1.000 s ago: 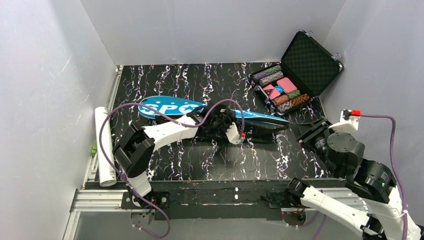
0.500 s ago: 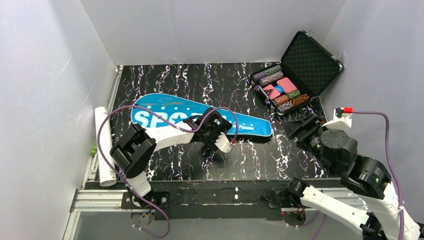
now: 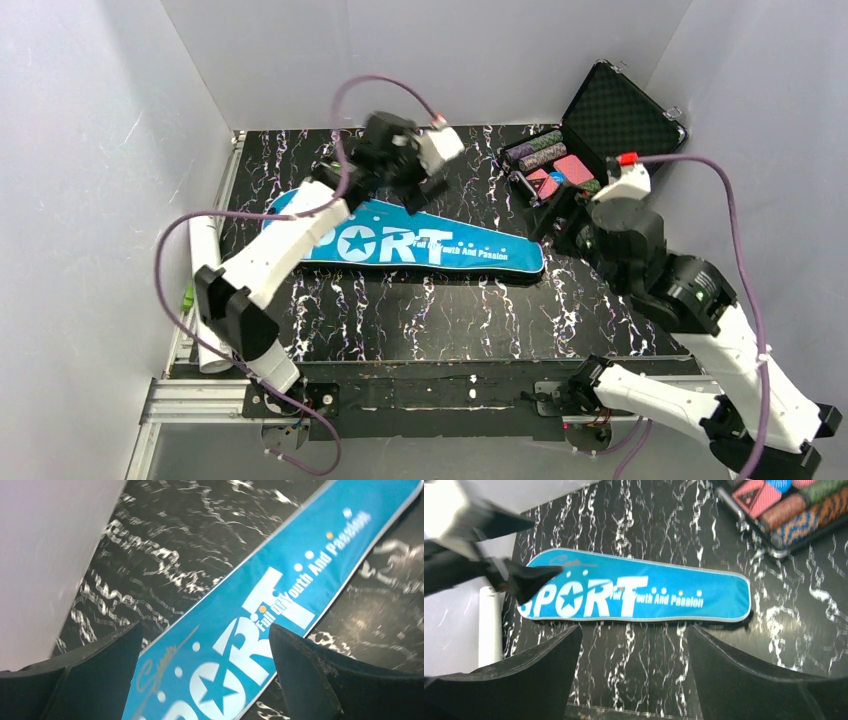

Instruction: Pack up the badminton gear

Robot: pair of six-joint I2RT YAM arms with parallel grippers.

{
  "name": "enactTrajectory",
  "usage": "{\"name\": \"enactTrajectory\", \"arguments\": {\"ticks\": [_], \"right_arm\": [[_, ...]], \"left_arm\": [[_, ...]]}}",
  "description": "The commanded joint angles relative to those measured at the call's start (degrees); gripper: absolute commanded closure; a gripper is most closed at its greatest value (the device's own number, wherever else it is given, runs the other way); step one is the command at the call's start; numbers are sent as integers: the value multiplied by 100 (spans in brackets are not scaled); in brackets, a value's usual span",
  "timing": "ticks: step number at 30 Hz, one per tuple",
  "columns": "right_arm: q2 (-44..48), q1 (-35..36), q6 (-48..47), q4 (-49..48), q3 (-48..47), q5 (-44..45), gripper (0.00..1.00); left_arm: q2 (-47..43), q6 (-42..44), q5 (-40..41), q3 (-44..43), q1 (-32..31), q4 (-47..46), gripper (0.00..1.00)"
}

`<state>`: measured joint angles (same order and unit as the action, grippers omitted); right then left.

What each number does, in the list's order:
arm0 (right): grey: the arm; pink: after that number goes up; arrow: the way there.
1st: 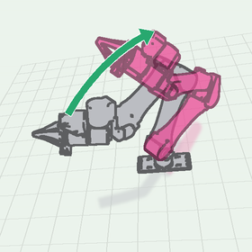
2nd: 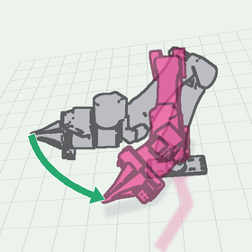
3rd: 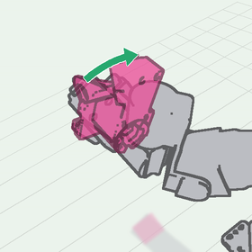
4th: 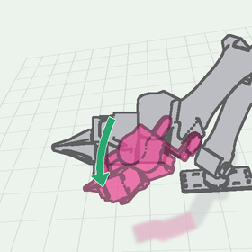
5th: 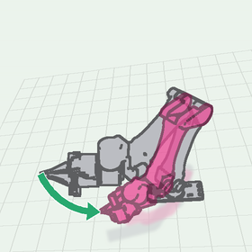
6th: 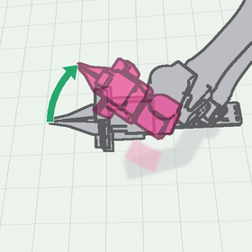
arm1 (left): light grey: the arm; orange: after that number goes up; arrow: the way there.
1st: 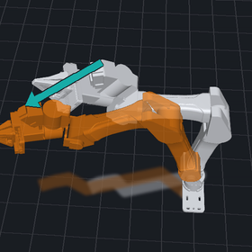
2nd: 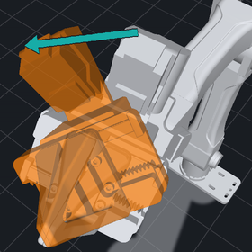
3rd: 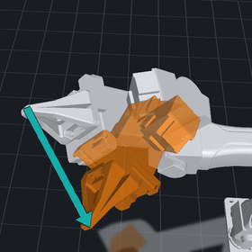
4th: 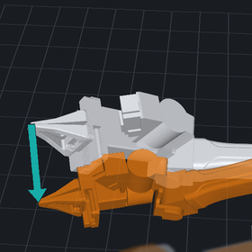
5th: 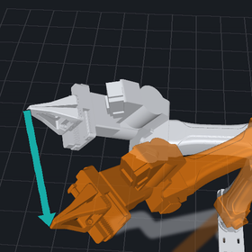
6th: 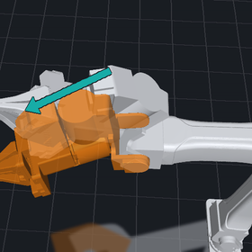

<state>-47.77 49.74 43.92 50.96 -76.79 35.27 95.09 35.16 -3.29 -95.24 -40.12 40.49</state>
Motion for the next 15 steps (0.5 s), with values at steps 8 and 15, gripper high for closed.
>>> {"name": "enactTrajectory", "arguments": {"ticks": [8, 15], "right_arm": [[-1499, -2519, -1999, -1749, -383, -2374, 13], [-1148, -2965, -3132, -4037, 1893, -1254, 9]], "left_arm": [[-1007, -3648, -1391, -478, 3423, 347, 2], [-1505, -3874, -1617, 2017, 4410, -1276, 2]]}}
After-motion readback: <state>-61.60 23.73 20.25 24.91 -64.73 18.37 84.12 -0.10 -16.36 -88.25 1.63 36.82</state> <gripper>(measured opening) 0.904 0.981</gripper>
